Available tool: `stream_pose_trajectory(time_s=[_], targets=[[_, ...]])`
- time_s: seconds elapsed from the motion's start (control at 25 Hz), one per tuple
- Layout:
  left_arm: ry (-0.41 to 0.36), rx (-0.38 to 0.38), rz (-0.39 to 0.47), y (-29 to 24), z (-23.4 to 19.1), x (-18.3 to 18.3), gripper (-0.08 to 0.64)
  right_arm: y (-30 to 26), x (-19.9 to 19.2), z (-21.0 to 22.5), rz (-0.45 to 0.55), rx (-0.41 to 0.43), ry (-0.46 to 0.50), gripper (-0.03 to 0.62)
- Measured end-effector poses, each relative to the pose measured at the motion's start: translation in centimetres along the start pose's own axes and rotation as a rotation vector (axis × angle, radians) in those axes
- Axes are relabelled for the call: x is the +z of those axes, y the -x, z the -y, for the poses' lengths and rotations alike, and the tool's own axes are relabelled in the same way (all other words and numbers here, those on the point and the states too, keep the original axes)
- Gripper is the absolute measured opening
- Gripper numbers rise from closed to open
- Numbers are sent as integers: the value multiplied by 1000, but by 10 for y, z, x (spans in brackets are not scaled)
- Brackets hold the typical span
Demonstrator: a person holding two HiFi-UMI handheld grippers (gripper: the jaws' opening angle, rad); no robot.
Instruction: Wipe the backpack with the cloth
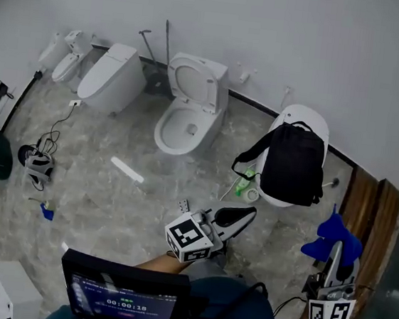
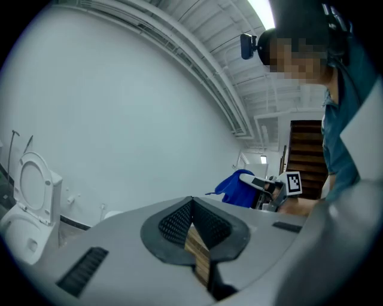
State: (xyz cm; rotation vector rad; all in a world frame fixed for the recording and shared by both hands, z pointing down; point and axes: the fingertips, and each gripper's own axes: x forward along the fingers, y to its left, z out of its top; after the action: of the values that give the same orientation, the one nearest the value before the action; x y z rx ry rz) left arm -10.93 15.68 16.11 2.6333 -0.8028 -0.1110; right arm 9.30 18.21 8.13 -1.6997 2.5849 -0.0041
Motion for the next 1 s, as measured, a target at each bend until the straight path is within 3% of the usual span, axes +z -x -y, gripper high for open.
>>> stream_pose_trajectory(time_s=[0.24, 0.6, 0.68, 0.76, 1.0], targets=[[-46, 7, 45, 32, 67, -2, 3, 72, 27, -30, 50, 20, 54, 17], [-90, -30, 120, 107, 240, -53, 3, 258, 45, -97, 124, 56, 14, 17], [-115, -27, 105, 129, 274, -63, 3, 300, 49, -111, 134, 47, -2, 17], [-141, 7, 81, 145, 288, -66, 3, 320, 52, -119, 133, 57, -20, 17], [-169, 56, 113, 209, 333, -50, 3, 368, 61, -153, 127, 87, -48, 17]])
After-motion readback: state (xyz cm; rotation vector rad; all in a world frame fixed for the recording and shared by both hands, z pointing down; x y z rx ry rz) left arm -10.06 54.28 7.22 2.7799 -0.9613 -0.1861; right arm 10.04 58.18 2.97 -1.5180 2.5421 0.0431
